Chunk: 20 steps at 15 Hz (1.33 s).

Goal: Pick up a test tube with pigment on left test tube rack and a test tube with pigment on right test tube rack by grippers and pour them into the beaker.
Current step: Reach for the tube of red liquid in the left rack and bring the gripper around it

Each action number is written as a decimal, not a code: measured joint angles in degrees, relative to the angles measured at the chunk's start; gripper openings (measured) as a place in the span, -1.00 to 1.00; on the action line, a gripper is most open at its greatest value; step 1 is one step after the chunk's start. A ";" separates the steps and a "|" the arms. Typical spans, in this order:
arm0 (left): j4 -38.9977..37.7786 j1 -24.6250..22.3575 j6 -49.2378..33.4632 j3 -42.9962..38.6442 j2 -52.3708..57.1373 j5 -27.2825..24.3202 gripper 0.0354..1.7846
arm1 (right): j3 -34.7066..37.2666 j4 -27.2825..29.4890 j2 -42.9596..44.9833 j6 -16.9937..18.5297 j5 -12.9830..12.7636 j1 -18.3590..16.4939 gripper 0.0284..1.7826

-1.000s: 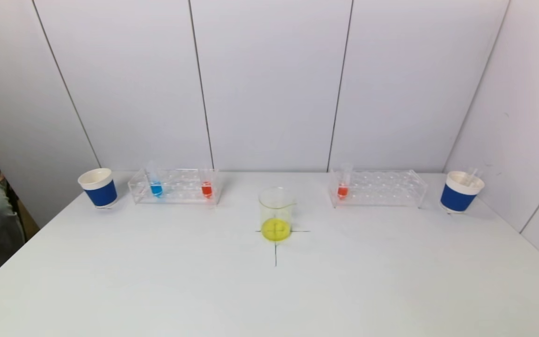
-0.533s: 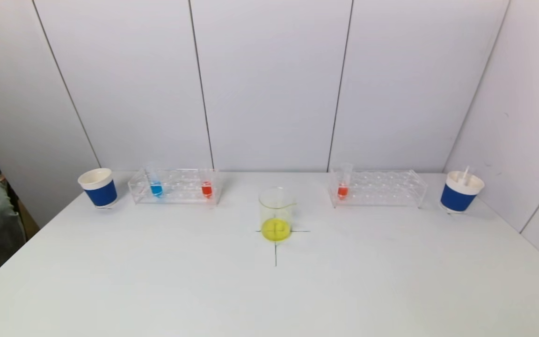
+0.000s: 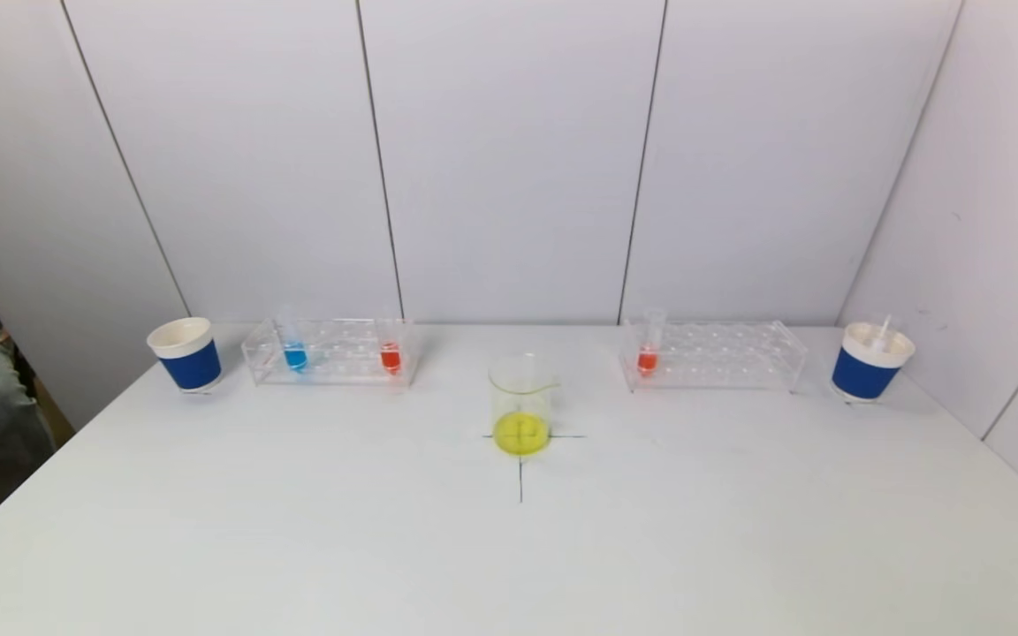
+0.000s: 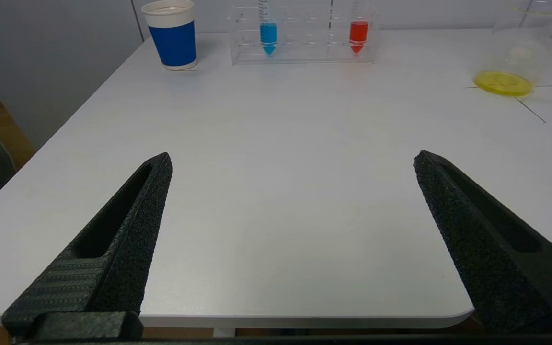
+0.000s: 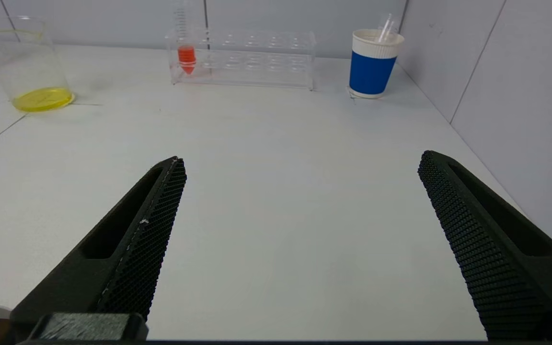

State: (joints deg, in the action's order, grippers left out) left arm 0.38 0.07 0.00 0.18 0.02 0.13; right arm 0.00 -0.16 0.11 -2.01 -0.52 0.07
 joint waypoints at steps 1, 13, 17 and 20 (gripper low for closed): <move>0.35 0.00 0.13 0.17 0.00 0.09 0.98 | 0.00 -0.02 0.00 0.00 0.00 0.00 0.98; 4.69 0.61 3.66 25.92 -17.30 -4.43 0.98 | 0.00 -0.02 0.00 0.00 0.00 0.00 0.98; -4.97 1.18 3.50 28.72 -31.00 -7.77 0.98 | 0.00 0.00 0.00 0.00 0.00 0.00 0.98; -14.84 1.29 3.38 28.32 -42.13 -10.15 0.98 | 0.00 0.00 -0.01 -0.02 0.00 0.00 0.98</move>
State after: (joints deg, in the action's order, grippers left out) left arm -14.46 1.37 3.38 28.50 -42.11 -10.02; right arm 0.00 -0.16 0.10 -2.04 -0.52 0.07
